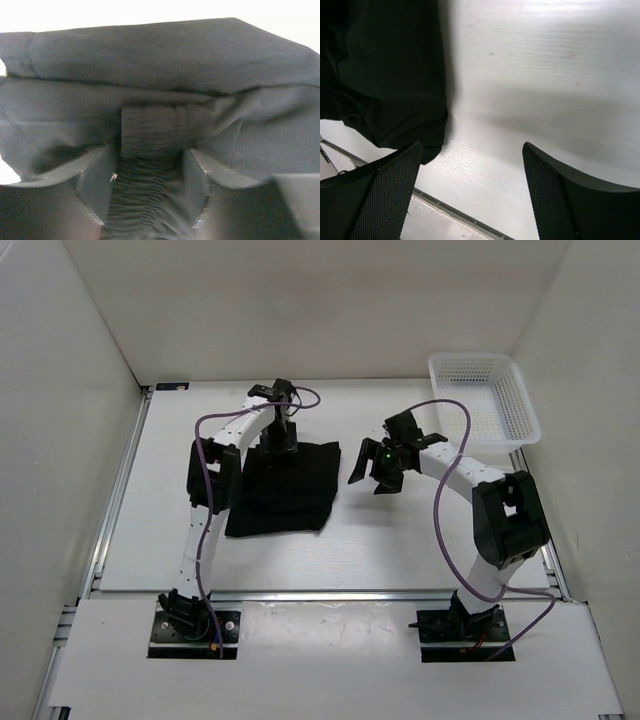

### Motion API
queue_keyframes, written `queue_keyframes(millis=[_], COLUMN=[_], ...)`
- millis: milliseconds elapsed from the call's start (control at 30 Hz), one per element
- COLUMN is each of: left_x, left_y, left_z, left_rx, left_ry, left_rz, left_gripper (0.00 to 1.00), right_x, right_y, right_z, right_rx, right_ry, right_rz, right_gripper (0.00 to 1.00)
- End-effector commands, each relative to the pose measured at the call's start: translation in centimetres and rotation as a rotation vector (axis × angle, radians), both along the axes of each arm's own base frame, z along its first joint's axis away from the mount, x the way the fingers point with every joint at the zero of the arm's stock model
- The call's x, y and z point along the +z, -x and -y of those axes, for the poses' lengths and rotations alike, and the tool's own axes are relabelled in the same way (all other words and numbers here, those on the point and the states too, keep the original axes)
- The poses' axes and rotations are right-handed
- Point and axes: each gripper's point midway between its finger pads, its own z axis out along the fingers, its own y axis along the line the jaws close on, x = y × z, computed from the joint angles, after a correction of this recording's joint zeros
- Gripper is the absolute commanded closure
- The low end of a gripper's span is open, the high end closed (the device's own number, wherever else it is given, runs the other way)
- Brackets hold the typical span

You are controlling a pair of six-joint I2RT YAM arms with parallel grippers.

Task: Fold and stack the shorts
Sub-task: Fold the shorts

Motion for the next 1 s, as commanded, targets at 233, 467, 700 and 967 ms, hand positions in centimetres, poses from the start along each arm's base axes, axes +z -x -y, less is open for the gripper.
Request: queue_keyframes(millis=[233,467,700,967], left_x=[6.2,8.7,12.1,7.9], left_y=[-0.8,0.8,1.2,2.9], left_z=[0.1,-1.7,-4.7,-9.8], left_rx=[0.040,0.075,0.134,0.209], left_ry=[0.052,0.067,0.076,0.027], left_rz=[0.121,0.127,0.166,0.035], left_gripper=[0.87,0.90,0.90,0.90], right_x=[1.7,1.4,1.7,1.7], right_y=[0.0,0.2,0.5,0.9], right_z=[1.4,1.5,1.6,1.5], right_rx=[-0.010,-0.010,-0.003,0.012], right_ry=[-0.019,-0.016,-0.016,-0.006], right_rz=[0.044,0.036,0.047,0.055], right_gripper=[0.16,0.16,0.16,0.14])
